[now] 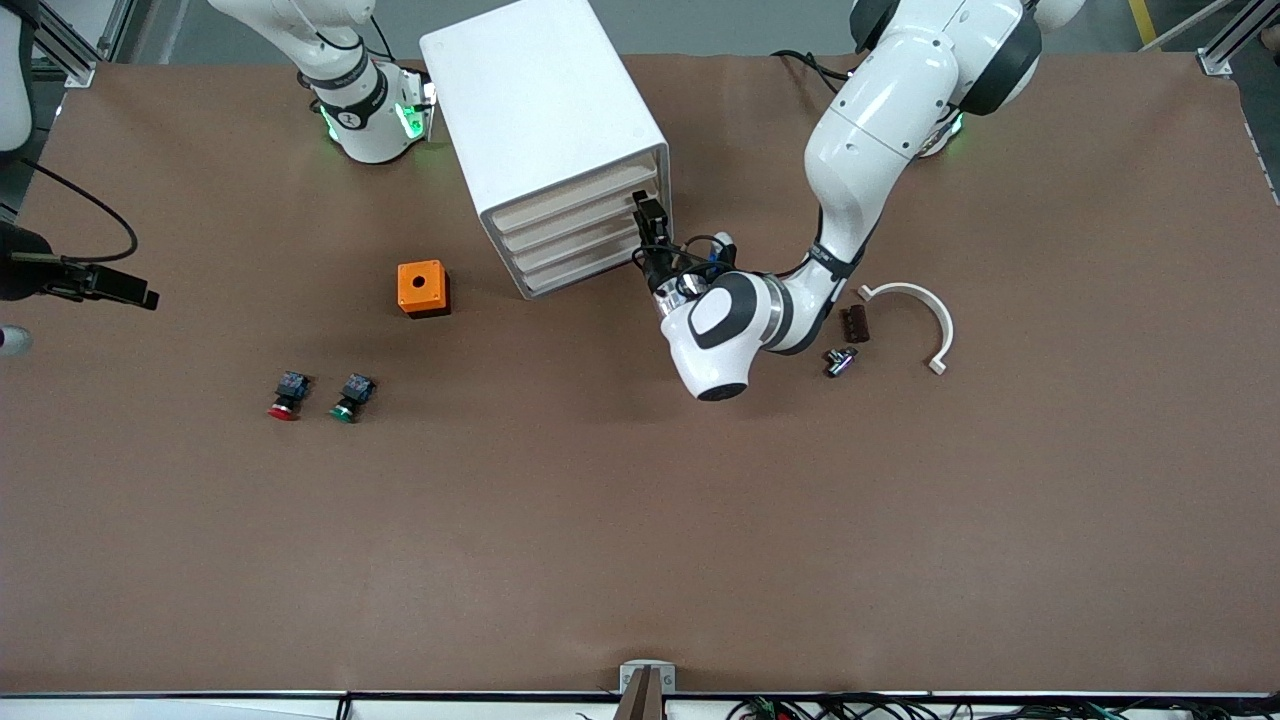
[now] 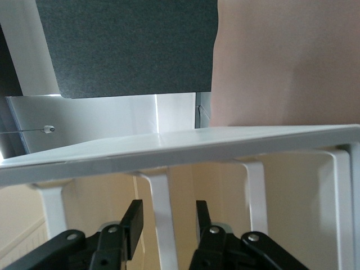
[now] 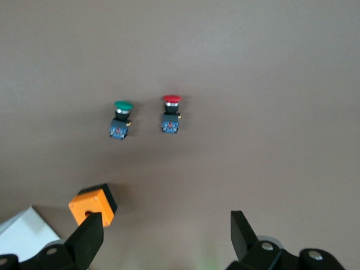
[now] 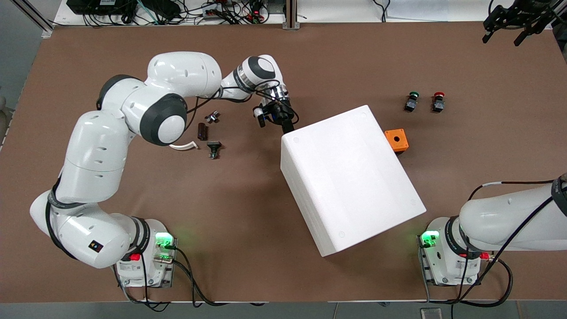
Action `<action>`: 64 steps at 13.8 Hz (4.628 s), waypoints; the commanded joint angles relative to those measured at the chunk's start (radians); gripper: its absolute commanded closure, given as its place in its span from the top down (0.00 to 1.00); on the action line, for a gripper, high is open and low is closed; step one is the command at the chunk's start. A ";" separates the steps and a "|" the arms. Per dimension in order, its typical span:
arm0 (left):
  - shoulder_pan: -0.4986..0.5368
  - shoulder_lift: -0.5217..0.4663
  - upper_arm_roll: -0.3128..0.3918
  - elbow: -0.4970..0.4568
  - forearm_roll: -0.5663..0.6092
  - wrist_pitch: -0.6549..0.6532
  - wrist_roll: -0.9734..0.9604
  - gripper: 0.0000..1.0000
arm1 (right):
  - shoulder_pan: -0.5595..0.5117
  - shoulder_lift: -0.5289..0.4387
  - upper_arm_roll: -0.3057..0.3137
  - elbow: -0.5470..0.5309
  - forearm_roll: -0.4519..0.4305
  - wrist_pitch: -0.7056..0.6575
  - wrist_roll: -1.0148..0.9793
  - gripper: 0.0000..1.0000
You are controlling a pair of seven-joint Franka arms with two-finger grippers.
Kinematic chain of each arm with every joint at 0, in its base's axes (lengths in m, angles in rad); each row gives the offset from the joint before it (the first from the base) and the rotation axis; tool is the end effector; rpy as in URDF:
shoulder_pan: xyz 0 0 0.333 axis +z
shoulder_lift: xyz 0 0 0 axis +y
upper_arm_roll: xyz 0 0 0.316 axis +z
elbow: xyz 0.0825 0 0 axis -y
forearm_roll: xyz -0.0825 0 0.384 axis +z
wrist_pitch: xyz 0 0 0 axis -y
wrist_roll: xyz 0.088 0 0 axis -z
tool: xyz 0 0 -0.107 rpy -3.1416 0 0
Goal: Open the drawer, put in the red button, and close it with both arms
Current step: 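Pull the drawer open with the left gripper while the right gripper grasps the red button, then release the drawer with the left gripper while the right gripper lifts the button, then carry the red button into the open drawer with the right gripper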
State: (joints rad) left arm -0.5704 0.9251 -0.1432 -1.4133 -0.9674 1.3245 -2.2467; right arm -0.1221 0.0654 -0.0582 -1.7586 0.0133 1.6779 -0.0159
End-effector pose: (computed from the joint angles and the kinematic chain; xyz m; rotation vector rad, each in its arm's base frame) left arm 0.4242 -0.4813 0.1737 -1.1705 -1.5373 1.3869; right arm 0.5580 -0.0997 0.5080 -3.0991 0.2593 0.2249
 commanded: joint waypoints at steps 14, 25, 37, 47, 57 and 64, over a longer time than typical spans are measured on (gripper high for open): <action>0.010 0.021 -0.022 0.007 -0.019 -0.013 -0.007 0.17 | 0.055 0.134 0.015 -0.521 -0.013 0.861 0.295 1.00; 0.147 0.023 -0.013 0.016 -0.017 -0.004 -0.002 0.18 | 0.047 0.261 0.015 -0.568 -0.013 1.002 0.333 1.00; 0.251 0.023 -0.012 0.025 -0.017 0.028 -0.001 0.18 | 0.013 0.312 0.014 -0.568 -0.064 1.075 0.289 1.00; 0.308 0.018 -0.013 0.037 -0.099 0.050 0.119 1.00 | 0.004 0.320 0.015 -0.568 -0.062 1.077 0.297 0.05; 0.357 0.008 0.022 0.134 -0.016 0.048 0.759 1.00 | 0.103 0.125 0.021 -0.487 -0.055 0.687 0.474 0.00; 0.345 -0.038 0.088 0.146 0.120 0.266 1.303 1.00 | 0.392 -0.055 0.023 -0.257 0.051 0.185 0.996 0.00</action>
State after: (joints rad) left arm -0.2117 0.9289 -0.0655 -1.2636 -0.8921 1.5222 -1.0242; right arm 0.2248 0.0247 -0.0234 -2.0688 0.0274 1.9437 0.8930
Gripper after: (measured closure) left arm 0.000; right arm 0.581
